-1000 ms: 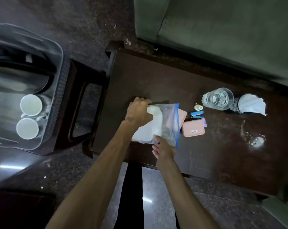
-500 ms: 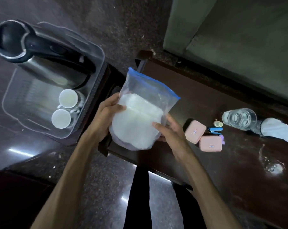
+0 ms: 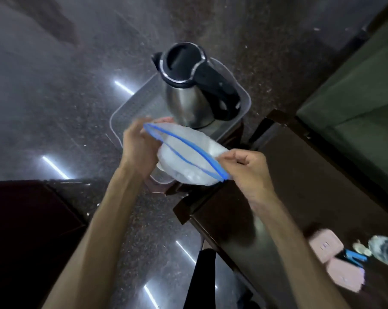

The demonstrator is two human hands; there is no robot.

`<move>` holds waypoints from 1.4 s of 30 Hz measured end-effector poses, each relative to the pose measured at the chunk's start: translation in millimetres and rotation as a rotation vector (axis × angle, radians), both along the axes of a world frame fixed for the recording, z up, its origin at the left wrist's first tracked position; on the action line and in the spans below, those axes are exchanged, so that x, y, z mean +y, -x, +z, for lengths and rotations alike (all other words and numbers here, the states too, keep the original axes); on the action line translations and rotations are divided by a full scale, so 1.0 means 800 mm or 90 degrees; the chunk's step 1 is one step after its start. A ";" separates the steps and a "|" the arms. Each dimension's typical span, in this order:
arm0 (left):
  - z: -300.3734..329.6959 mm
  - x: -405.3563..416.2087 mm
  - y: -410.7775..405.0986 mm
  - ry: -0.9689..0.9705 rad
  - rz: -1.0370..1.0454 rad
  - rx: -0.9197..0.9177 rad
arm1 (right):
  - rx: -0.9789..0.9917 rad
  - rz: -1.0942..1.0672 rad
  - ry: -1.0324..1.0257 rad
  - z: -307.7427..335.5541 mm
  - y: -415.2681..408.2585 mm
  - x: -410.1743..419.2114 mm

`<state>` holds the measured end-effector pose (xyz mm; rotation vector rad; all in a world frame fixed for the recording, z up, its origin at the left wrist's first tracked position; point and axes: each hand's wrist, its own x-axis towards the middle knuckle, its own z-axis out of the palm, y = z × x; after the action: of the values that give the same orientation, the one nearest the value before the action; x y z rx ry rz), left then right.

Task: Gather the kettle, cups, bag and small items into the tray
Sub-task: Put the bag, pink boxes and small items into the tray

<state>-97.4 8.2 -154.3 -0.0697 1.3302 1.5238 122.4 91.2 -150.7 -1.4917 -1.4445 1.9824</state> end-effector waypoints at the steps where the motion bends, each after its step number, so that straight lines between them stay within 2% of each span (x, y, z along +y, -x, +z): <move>1: 0.007 -0.003 0.019 0.024 0.032 0.028 | -0.032 -0.002 -0.041 0.000 0.024 -0.003; 3: 0.021 -0.008 0.054 0.029 0.069 0.147 | -0.064 0.004 -0.104 0.000 0.072 -0.005; 7: 0.025 -0.022 0.088 0.188 0.079 0.528 | -0.080 0.021 -0.163 -0.010 0.164 -0.013; 9: 0.019 -0.030 0.094 0.214 -0.022 0.669 | -0.081 0.002 -0.159 -0.022 0.196 -0.025; 12: -0.001 -0.037 0.090 0.302 -0.288 0.808 | -0.095 0.026 -0.175 -0.038 0.216 -0.040; 14: -0.016 -0.041 0.081 0.384 -0.416 0.823 | -0.115 0.118 -0.234 -0.044 0.214 -0.045; 16: -0.028 -0.047 0.070 0.429 -0.484 0.838 | -0.157 0.215 -0.366 -0.045 0.205 -0.050; 18: -0.042 -0.053 0.063 0.464 -0.516 0.880 | -0.172 0.230 -0.513 -0.044 0.194 -0.052; 20: -0.054 -0.050 0.063 0.494 -0.527 0.917 | -0.167 0.235 -0.604 -0.044 0.186 -0.046; 22: -0.063 -0.043 0.067 0.523 -0.541 0.930 | -0.214 0.353 -0.631 -0.045 0.184 -0.036; 25: -0.072 -0.030 0.072 0.573 -0.609 0.963 | -0.350 0.562 -0.601 -0.045 0.191 -0.025; 28: -0.070 -0.014 0.076 0.601 -0.664 0.985 | -0.373 0.612 -0.594 -0.048 0.190 -0.021; 31: -0.056 -0.010 0.081 0.601 -0.658 0.944 | -0.294 0.518 -0.571 -0.043 0.178 -0.017; 34: -0.034 -0.015 0.073 0.506 -0.514 0.938 | -0.173 0.340 -0.507 -0.029 0.157 -0.009; 37: -0.011 -0.008 0.036 0.372 -0.378 0.912 | -0.110 0.205 -0.437 -0.019 0.127 0.002; 42: -0.001 0.020 -0.055 0.252 -0.378 0.924 | -0.050 0.078 -0.302 -0.020 0.064 0.017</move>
<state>-53.3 24.0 -154.7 1.2750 2.4166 0.6253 71.2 104.8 -166.7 -1.3021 -1.9118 1.5005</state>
